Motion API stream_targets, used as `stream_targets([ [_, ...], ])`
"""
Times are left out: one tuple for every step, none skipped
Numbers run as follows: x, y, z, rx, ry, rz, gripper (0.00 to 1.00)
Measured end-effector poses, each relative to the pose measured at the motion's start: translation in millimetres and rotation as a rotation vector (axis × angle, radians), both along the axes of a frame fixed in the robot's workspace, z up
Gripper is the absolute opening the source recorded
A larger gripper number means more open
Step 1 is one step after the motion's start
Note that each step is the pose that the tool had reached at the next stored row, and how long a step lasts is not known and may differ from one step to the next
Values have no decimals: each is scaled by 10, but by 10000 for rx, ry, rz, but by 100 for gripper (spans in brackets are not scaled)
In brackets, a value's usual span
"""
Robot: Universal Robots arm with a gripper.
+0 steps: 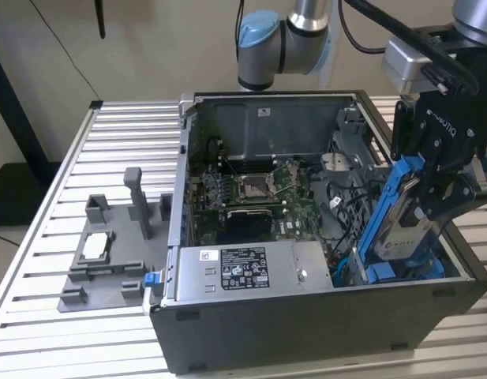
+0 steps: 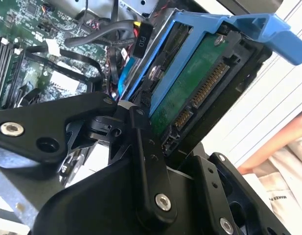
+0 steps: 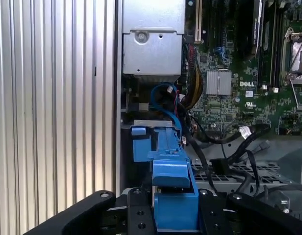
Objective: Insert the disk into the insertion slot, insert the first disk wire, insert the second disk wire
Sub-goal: 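Insert the disk into the insertion slot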
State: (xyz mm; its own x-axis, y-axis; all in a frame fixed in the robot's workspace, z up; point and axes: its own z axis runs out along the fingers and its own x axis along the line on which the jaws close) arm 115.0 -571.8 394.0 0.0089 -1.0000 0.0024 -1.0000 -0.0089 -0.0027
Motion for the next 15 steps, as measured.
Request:
stream_targets([
  [0, 4, -18, 1, 0, 1, 33],
  [0, 9, -36, 0, 0, -1, 33],
  [0, 14, -55, 0, 0, -1, 33],
  [0, 16, -72, 0, 0, -1, 33],
  [-1, 17, -80, 0, 0, -1, 33],
  [0, 17, -79, -2, -1, 0, 33],
  [0, 17, -79, -6, -1, 1, 34],
  [0, 17, -78, -5, 0, 0, 34],
  [-1, 17, -73, -7, 0, 0, 40],
  [-1, 17, -58, -6, -1, 0, 40],
  [-1, 17, -39, -6, -3, -1, 40],
  [-1, 17, -19, -4, -4, 0, 40],
  [-3, 17, -12, -4, -5, 0, 40],
  [-11, 18, -14, 0, -5, -3, 40],
  [-18, 19, -12, -1, -5, -9, 40],
])
